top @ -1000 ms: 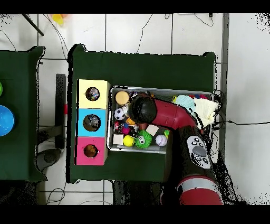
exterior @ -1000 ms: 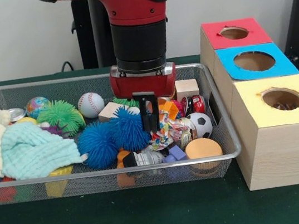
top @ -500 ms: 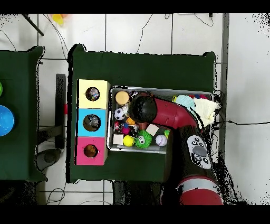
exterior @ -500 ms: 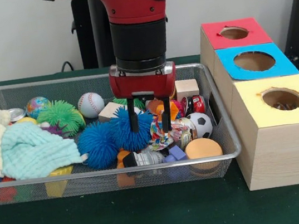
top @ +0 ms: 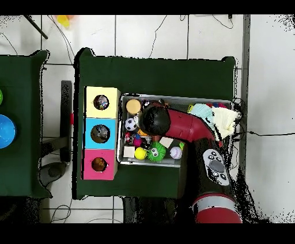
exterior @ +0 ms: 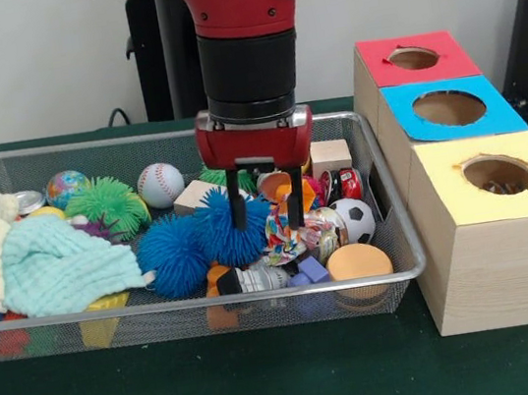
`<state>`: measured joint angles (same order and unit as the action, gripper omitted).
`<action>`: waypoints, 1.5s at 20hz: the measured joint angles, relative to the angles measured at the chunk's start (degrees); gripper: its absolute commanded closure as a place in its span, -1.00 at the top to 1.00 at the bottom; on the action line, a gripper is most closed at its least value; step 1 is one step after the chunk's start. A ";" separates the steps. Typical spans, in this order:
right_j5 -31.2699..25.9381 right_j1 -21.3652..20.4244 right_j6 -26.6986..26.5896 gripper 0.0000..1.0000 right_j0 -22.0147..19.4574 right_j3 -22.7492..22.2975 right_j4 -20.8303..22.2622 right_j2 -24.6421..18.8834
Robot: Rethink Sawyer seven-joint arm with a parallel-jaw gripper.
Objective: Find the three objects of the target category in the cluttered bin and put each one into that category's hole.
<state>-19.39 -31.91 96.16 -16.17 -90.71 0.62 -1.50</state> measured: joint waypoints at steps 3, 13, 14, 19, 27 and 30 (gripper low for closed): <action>0.34 -0.01 0.00 1.00 0.62 -0.66 0.00 0.51; 2.18 0.73 0.00 1.00 1.22 -2.41 -0.01 0.81; 2.33 0.84 0.00 1.00 1.20 -2.43 -0.01 0.81; 2.64 1.93 0.00 -1.00 0.70 -2.51 -0.01 0.79; 2.66 2.61 0.00 -1.00 0.39 -2.50 -0.01 0.79; 2.66 2.61 0.00 -1.00 0.39 -2.50 -0.01 0.79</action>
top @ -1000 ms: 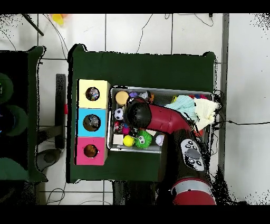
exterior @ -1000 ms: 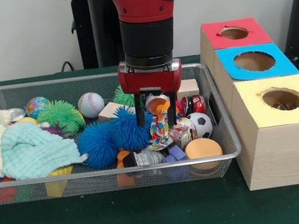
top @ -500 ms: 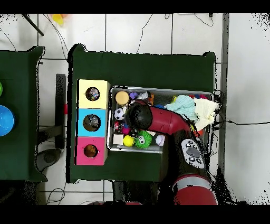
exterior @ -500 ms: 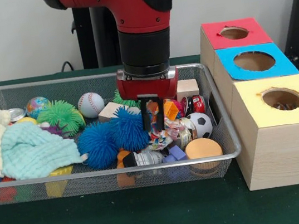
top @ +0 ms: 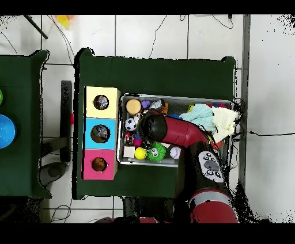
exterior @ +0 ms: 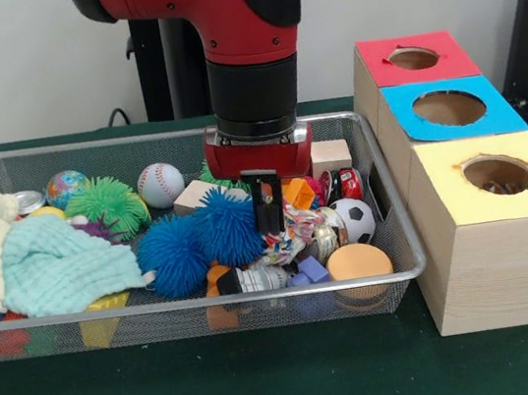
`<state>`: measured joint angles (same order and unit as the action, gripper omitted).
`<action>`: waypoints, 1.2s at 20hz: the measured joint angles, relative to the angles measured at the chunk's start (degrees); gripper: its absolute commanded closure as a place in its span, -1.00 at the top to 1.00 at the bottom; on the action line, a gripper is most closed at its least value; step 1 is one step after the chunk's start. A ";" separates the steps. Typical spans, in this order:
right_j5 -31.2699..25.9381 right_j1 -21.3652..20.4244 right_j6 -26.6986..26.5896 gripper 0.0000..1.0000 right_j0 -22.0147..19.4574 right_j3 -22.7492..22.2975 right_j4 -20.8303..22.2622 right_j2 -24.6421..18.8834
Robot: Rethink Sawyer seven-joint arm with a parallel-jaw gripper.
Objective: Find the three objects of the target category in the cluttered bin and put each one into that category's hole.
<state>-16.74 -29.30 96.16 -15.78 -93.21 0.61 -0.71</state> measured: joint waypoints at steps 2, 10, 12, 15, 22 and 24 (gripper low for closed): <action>0.00 0.01 0.00 -1.00 0.00 0.00 0.00 0.00; -0.58 -1.30 0.00 -1.00 0.03 -0.45 -0.11 -0.01; -3.14 -3.88 0.00 -1.00 0.15 -1.19 -0.52 -0.01; -6.68 -6.70 0.00 -1.00 0.14 -1.63 -1.01 0.01; -11.85 -12.94 0.00 -1.00 -0.14 -2.45 -3.19 0.01; -11.85 -14.25 0.00 -1.00 -0.62 -2.93 -3.71 -0.02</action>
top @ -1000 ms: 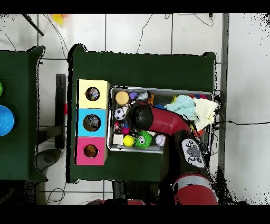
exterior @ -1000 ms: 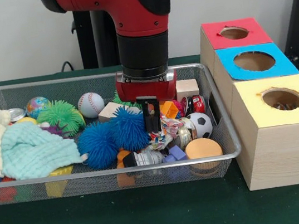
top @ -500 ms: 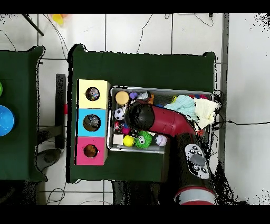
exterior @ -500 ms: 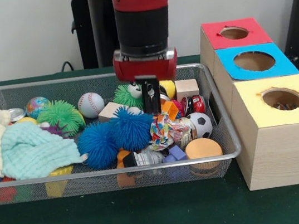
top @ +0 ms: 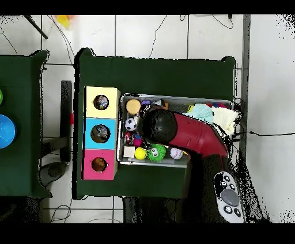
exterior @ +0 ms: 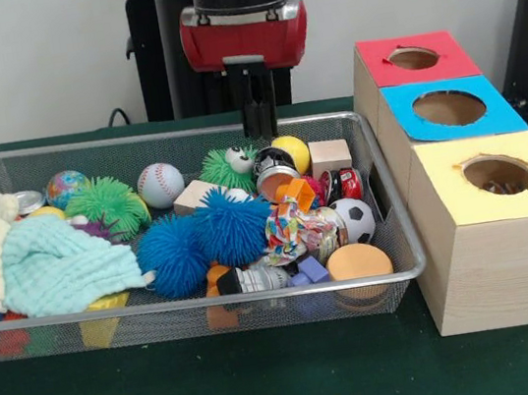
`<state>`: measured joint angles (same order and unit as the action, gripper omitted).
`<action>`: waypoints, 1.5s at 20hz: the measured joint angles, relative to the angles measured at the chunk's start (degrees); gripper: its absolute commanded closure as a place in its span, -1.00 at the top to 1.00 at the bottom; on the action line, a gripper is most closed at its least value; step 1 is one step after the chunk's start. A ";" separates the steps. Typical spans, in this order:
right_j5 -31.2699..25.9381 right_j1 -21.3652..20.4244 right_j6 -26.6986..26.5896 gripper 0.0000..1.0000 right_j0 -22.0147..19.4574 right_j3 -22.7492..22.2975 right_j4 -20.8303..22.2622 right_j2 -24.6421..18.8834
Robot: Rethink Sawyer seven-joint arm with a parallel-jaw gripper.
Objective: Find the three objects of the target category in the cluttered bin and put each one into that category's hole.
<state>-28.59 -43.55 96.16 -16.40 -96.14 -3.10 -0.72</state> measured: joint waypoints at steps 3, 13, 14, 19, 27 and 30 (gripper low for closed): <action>0.05 -0.34 0.00 1.00 -0.32 -0.14 0.02 0.00; 5.93 0.32 0.00 1.00 2.51 -0.56 0.03 1.66; 6.17 0.39 0.00 1.00 2.70 -0.56 0.03 1.79; 8.85 1.82 0.00 1.00 5.03 -0.56 0.03 3.07; 12.48 4.79 0.00 1.00 4.91 -0.65 0.01 3.17; 13.60 6.27 0.00 1.00 4.38 -0.63 0.00 3.17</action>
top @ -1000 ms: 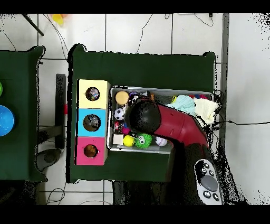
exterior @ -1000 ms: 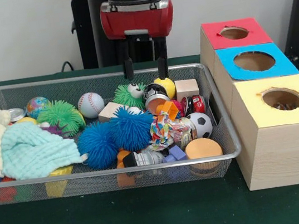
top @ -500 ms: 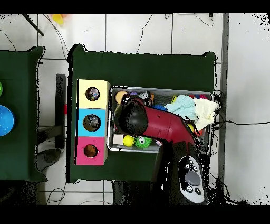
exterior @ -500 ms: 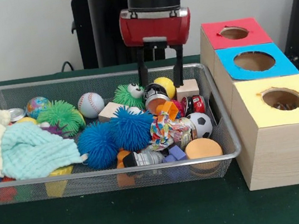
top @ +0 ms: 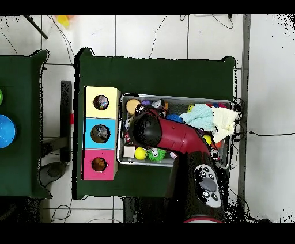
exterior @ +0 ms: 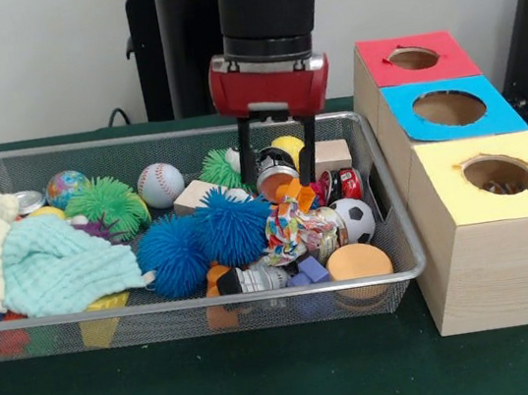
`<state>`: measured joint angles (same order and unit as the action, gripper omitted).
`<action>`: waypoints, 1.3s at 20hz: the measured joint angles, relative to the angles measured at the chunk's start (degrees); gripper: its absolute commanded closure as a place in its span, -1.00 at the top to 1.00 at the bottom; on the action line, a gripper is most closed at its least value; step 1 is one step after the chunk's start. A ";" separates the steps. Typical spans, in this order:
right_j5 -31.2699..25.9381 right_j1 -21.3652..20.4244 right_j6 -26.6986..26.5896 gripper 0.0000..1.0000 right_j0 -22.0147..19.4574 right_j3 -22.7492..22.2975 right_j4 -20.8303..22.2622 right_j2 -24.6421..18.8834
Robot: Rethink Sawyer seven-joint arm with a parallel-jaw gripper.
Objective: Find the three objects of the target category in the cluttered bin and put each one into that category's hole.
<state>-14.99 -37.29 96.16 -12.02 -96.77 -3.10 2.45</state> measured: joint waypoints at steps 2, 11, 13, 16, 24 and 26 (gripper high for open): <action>0.79 1.06 0.00 1.00 -0.44 0.01 0.00 -0.02; 2.75 4.16 0.00 1.00 -1.68 0.02 -0.01 -0.07; 2.74 4.21 0.00 1.00 -1.60 0.02 -0.01 -0.02; 2.75 4.18 0.00 1.00 -0.55 0.02 -0.01 0.73; 2.75 4.07 0.00 1.00 2.07 0.02 -0.01 2.27; 2.75 4.04 0.00 1.00 2.75 0.02 -0.01 2.56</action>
<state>-12.24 -33.24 96.16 -9.27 -96.75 -3.11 5.01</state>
